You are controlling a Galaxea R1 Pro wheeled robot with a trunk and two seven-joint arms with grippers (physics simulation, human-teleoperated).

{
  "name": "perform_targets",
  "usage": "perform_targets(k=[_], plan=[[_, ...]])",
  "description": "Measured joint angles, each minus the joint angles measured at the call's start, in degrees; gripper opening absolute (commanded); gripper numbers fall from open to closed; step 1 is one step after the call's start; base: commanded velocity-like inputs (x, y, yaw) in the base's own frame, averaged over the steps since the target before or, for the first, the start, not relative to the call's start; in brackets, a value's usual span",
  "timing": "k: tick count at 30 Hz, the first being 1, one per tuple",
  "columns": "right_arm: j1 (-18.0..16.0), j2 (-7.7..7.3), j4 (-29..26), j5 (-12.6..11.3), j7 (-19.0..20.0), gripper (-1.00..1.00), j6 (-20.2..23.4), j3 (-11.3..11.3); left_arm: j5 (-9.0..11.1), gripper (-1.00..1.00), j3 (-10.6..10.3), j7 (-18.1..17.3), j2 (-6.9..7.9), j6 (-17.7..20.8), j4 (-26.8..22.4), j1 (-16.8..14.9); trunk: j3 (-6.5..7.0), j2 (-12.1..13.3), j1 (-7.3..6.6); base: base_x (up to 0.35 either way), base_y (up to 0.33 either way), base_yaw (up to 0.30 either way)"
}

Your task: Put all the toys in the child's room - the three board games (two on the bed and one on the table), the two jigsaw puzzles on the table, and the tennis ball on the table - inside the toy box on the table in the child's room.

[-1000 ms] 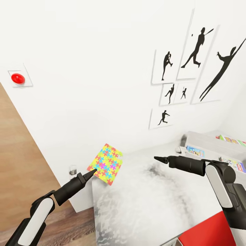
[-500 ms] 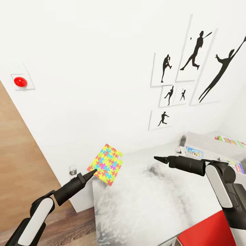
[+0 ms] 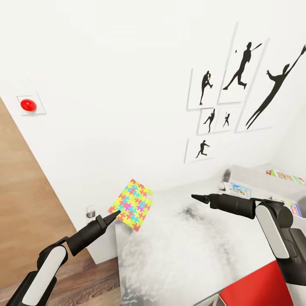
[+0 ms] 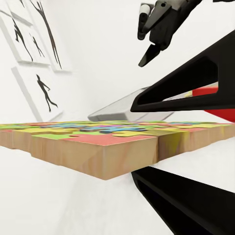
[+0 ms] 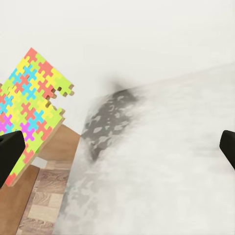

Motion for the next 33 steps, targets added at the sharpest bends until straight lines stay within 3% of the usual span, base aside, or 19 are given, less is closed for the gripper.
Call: perform_targets(k=[5, 10, 17, 24, 33], plan=[[0.0, 0.06, 0.01, 0.0, -0.05, 1.0, 0.0, 0.0, -0.06, -1.0, -0.09, 0.05, -0.05, -0.03, -0.16, 0.01, 0.9, 2.01, -1.1, 0.0, 0.0, 0.0], [0.0, 0.01, 0.0, 0.0, -0.06, 1.0, 0.0, 0.0, -0.05, -1.0, -0.38, 3.65, -0.28, 0.01, -1.75, 0.03, 1.81, 4.02, -2.2, 0.0, 0.0, 0.0], [0.0, 0.0, 0.0, 0.03, -0.08, 1.0, 0.0, 0.0, -0.18, -1.0, -0.58, 5.19, -0.6, -0.49, -3.19, 0.36, 1.81, 4.04, -2.21, 0.0, 0.0, 0.0], [0.0, 0.0, 0.0, 0.06, -0.08, 1.0, 0.0, -0.01, -0.32, -1.0, -0.57, 5.06, -0.62, -3.5, -3.44, 1.98, 1.81, 4.04, -2.2, -0.008, -0.004, 0.0], [0.05, -0.04, -0.83, 0.08, -0.11, 1.0, 0.02, -0.11, -0.38, -1.0, -0.57, 4.93, -0.51, -5.38, -3.57, 2.67, 1.81, 4.05, -2.18, -0.181, -0.16, 0.0]])
